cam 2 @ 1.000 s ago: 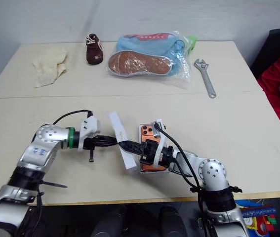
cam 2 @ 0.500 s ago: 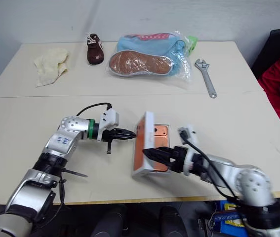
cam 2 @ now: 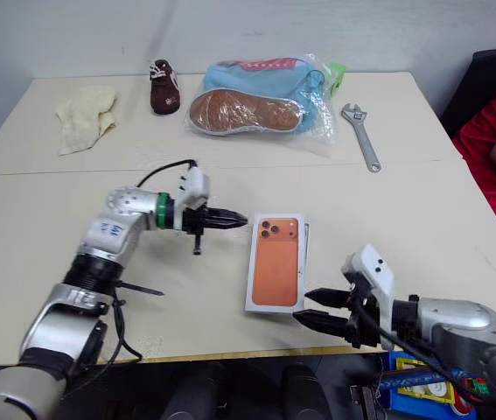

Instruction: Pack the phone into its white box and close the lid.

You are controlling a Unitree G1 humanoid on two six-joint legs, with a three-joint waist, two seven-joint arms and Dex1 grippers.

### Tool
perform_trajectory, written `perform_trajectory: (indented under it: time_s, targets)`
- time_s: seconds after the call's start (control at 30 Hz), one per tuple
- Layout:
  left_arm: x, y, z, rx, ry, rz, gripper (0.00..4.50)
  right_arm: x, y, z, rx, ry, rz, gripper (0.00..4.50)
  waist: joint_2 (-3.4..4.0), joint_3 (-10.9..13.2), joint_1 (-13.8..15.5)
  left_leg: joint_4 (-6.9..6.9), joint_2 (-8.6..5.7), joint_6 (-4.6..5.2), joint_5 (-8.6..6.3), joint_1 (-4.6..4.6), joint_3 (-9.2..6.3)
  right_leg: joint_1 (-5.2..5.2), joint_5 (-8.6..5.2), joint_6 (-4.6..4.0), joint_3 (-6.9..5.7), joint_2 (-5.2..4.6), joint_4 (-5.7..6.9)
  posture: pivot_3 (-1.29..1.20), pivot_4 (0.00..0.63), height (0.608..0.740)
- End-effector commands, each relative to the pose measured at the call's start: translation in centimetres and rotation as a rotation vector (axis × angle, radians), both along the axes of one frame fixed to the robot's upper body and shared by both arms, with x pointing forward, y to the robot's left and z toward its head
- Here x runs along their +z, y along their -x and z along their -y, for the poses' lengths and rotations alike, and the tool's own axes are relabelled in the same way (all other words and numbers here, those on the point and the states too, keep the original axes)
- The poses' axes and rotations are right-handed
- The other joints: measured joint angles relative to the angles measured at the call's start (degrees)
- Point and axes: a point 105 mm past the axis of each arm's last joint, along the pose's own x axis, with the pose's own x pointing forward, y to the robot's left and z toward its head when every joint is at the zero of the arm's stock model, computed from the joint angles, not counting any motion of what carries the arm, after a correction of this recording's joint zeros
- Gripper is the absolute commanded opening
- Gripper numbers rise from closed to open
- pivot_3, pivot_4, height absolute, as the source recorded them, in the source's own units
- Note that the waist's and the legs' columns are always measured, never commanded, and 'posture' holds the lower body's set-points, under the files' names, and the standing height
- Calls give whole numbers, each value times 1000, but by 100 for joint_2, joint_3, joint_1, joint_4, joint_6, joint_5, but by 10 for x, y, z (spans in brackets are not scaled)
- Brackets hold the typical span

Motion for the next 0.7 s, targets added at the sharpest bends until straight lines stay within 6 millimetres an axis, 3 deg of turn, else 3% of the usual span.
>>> perform_trajectory:
  time_s: [0.03,0.17,0.43,0.7]
  targets:
    - [-10,8,-11,-77,-123,31,0,-8,7,-6,95,98,84,1449,0,0,13,1,-1,-1,0,0,0,0,0,0,0,0,0,0,150,740]
    - [-39,8,-11,-124,-270,63,0,-23,6,-11,145,153,122,16,0,0,73,4,-10,1,1,-1,0,3,2,4,3,-7,-9,0,150,740]
    - [-47,4,29,-178,-263,107,0,-43,-6,-14,162,210,185,16,-2,1,156,27,-15,-11,8,-33,-7,-7,7,13,2,-10,-21,0,150,740]
    - [-35,-12,36,-129,-212,126,0,-30,-23,-17,97,137,251,16,-2,1,129,33,-10,-15,10,-24,1,-10,8,14,-36,-2,7,0,150,740]
